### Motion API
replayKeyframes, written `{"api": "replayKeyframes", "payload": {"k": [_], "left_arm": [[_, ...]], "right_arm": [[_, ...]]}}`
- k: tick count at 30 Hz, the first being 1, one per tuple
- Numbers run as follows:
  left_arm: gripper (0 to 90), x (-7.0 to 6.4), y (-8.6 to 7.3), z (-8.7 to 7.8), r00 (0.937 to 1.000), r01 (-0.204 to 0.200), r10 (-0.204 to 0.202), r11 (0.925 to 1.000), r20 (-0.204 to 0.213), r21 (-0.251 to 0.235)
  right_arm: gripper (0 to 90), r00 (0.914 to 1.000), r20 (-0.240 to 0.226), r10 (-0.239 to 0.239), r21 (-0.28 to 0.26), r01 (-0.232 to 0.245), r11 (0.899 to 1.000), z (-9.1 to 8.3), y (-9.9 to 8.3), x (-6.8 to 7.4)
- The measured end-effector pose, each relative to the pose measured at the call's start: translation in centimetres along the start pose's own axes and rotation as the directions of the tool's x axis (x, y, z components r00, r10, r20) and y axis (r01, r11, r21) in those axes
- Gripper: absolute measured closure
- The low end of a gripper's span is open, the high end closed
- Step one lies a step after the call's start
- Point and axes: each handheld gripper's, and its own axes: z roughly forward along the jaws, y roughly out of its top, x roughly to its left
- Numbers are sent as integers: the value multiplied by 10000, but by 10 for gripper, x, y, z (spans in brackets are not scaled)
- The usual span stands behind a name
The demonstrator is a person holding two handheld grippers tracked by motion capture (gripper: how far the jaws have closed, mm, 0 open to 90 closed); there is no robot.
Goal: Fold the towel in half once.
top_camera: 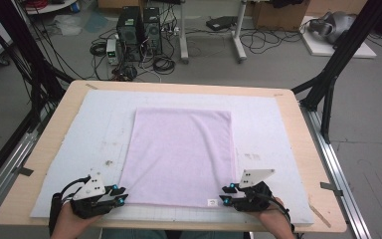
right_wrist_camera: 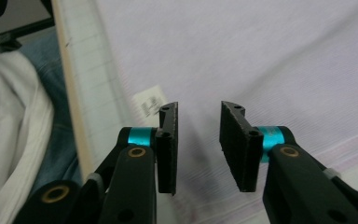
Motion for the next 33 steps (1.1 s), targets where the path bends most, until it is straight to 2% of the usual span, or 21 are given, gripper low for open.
{"api": "replayKeyframes", "payload": {"k": [3, 5, 9, 11, 16, 17, 19, 23, 29, 33], "left_arm": [[670, 9, 8, 2, 9998, 149, -152, 9996, -112, -254], [653, 16, 14, 4, 9994, 322, -327, 9985, -118, -435], [587, 30, 27, 10, 9986, 452, -470, 9969, -262, -642], [561, 36, 33, 12, 9977, 489, -524, 9957, -424, -792], [501, 51, 48, 12, 9965, 570, -625, 9938, -559, -954], [500, 52, 50, 10, 9962, 655, -712, 9921, -501, -1071], [498, 54, 53, 4, 9962, 578, -650, 9914, -582, -1177], [492, 57, 58, -5, 9961, 528, -601, 9925, -646, -1106], [463, 69, 63, -3, 9931, 859, -933, 9911, -704, -1018], [446, 78, 71, 2, 9923, 850, -927, 9920, -821, -932]], "right_arm": [[621, 9991, 375, 171, -230, -162, 9996, -1, 8, -11], [594, 9981, 596, 131, -337, -111, 9994, -2, 13, -20], [500, 9932, 1105, 363, -329, -328, 9989, -2, 25, -38], [462, 9906, 1256, 536, -589, -465, 9972, -3, 31, -46], [361, 9856, 1549, 683, -745, -573, 9956, -3, 47, -64], [353, 9853, 1533, 755, -807, -636, 9947, -3, 49, -68], [339, 9858, 1535, 684, -780, -570, 9953, -4, 53, -74], [328, 9860, 1527, 670, -755, -559, 9956, -3, 58, -81], [312, 9863, 1489, 704, -751, -597, 9954, -4, 66, -90], [302, 9850, 1492, 862, -905, -732, 9932, -6, 69, -99]]}}
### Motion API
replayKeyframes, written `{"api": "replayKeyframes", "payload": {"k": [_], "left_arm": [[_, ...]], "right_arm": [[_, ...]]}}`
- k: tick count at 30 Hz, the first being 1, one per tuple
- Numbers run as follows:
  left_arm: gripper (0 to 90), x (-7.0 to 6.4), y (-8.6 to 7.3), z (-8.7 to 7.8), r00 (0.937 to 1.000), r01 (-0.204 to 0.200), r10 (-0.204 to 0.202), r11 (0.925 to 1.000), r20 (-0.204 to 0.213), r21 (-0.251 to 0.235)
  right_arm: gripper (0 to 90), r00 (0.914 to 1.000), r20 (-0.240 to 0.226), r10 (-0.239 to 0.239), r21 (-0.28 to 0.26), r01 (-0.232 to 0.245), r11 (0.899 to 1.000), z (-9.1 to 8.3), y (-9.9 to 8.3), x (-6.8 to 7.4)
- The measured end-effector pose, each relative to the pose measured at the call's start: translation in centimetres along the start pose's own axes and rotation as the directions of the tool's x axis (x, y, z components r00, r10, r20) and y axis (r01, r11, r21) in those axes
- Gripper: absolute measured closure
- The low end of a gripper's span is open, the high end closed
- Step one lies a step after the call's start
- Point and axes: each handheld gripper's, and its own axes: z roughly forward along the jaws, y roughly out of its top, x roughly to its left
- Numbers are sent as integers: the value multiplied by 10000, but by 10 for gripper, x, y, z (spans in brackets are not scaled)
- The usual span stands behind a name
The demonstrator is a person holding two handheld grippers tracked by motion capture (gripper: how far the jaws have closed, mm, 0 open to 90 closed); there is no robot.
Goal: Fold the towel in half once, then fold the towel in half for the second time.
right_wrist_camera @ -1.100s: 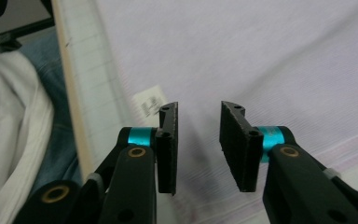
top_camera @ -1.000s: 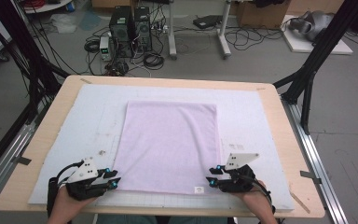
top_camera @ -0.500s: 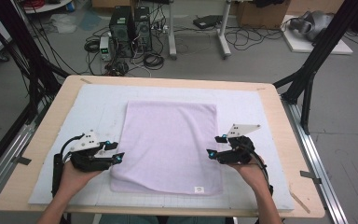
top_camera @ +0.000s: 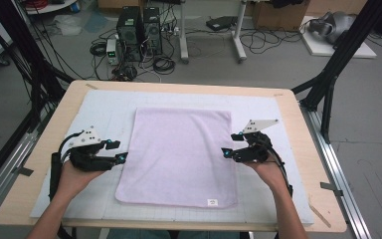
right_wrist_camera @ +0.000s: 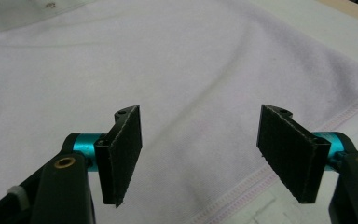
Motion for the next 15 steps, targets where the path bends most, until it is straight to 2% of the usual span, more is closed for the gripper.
{"api": "replayKeyframes", "payload": {"k": [5, 12, 15], "left_arm": [[441, 10, 10, 9, 9999, 65, -64, 10000, -115, 39], [447, 20, 14, 17, 9993, 272, -272, 9996, -265, 8], [450, 26, 20, 20, 9993, 234, -225, 9993, -295, 290]], "right_arm": [[298, 10000, -46, -7, 40, 7, 10000, 3, 5, -5], [295, 10000, -61, 77, 115, -76, 9999, 9, 6, -12], [294, 9999, 97, -72, 305, 69, 9995, 11, 7, -16]]}}
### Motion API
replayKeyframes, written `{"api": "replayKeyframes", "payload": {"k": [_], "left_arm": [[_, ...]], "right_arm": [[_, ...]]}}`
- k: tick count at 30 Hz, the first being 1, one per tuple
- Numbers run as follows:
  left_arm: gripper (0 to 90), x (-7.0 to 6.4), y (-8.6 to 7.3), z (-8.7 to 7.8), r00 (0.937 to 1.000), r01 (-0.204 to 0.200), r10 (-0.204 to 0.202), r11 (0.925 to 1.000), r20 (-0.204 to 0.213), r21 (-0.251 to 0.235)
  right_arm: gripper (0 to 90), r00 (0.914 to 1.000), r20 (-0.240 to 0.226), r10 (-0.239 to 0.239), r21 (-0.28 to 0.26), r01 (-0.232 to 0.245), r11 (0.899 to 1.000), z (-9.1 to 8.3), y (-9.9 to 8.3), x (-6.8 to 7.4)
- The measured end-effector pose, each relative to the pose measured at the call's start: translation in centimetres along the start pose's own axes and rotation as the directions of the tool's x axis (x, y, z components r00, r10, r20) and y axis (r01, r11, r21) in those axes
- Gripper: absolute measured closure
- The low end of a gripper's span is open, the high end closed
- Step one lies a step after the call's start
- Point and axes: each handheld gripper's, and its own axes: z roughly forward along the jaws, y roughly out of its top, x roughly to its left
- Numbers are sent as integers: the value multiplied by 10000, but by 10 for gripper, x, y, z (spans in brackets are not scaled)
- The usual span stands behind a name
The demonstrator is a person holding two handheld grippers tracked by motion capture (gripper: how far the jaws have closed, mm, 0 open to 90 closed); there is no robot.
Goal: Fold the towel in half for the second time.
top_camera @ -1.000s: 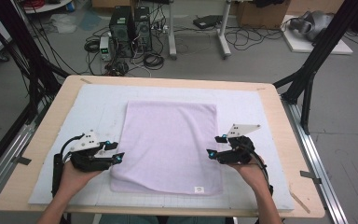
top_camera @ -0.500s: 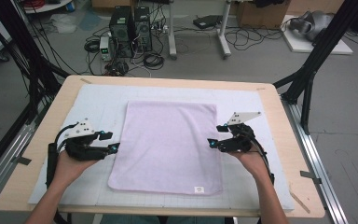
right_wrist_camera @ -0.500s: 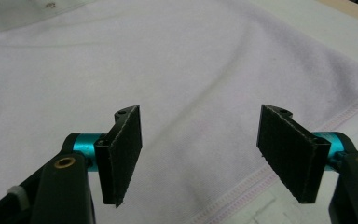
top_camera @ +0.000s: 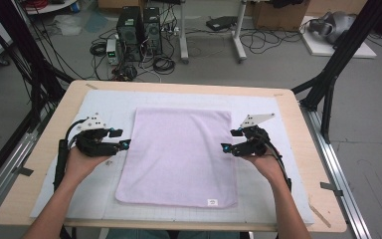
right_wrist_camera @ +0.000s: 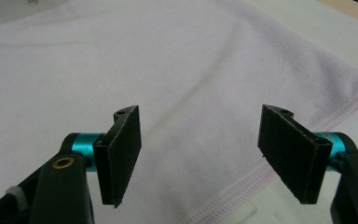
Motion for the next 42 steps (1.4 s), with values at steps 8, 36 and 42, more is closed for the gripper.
{"api": "replayKeyframes", "payload": {"k": [8, 36, 42], "left_arm": [[452, 19, 31, 10, 9989, -221, 222, 9998, -404, 15], [542, 78, -4, 112, 9808, 1309, -1049, 9790, -1644, 1564], [685, 73, -3, 114, 9832, 1337, -1111, 9785, -1449, 1568]], "right_arm": [[283, 9993, 334, 163, 158, -168, 9997, -3, 20, -25], [360, 9641, 1997, 1749, 561, -1894, 9803, 57, -15, -89], [446, 9574, 2116, 1965, 744, -2163, 9735, 60, -16, -87]]}}
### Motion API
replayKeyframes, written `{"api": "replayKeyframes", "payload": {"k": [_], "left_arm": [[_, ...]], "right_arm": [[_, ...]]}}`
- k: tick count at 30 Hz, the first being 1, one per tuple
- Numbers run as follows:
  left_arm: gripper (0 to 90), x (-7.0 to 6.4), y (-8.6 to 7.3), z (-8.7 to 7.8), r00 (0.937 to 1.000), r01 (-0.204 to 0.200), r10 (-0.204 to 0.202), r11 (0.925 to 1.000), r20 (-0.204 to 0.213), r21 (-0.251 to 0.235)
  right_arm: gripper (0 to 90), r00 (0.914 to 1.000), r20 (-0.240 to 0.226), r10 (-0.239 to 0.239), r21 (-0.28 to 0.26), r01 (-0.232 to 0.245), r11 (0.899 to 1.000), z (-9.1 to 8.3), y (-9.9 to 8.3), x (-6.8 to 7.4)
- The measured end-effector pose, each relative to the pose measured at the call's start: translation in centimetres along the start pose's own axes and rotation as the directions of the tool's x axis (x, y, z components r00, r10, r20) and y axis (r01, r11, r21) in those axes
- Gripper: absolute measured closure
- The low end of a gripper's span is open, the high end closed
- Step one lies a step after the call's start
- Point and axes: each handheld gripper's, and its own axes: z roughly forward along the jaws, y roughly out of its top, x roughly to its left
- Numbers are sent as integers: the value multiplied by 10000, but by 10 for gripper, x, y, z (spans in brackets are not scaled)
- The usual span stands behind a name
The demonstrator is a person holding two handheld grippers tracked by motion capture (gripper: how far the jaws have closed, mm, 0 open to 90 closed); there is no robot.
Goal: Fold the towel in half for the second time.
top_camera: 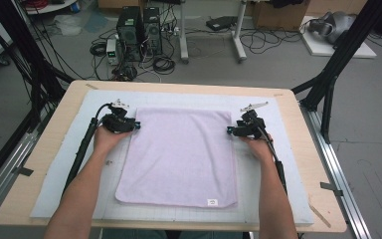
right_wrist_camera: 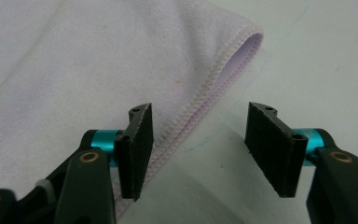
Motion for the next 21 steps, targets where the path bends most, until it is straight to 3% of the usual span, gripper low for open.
{"api": "replayKeyframes", "payload": {"k": [2, 4, 6, 10, 11, 14, 19, 21], "left_arm": [[738, 0, 0, 0, 9999, 103, -103, 9999, 106, 34], [799, -3, 1, 0, 9999, -11, 10, 9999, 104, 105], [820, -4, 1, 0, 9999, 35, -36, 10000, 105, 88], [828, -1, 0, 0, 9989, 413, -414, 9991, 222, 56], [829, -1, 0, 0, 9987, 447, -448, 9990, 248, 49], [836, 0, 0, 0, 9975, 610, -610, 9981, 350, 22], [839, 0, 0, 0, 9978, 551, -550, 9985, 361, -15], [840, 0, 0, -1, 9983, 489, -489, 9988, 303, 0]], "right_arm": [[535, 9999, -41, -109, 9, 109, 9999, 0, 0, 3], [709, 9986, -424, -312, -67, 310, 9995, -1, 0, 8], [729, 9985, -357, -417, -149, 412, 9990, 0, -1, 11], [778, 9987, -515, -25, -170, 17, 9999, -1, -2, 10], [830, 9976, -693, -56, -177, 43, 9998, 0, -2, 10], [844, 9969, -770, -154, -90, 148, 9999, -1, -1, 10], [842, 9964, -844, 100, -139, -113, 9998, -1, -1, 8], [849, 9971, -757, -51, -81, 45, 10000, -2, 0, 9]]}}
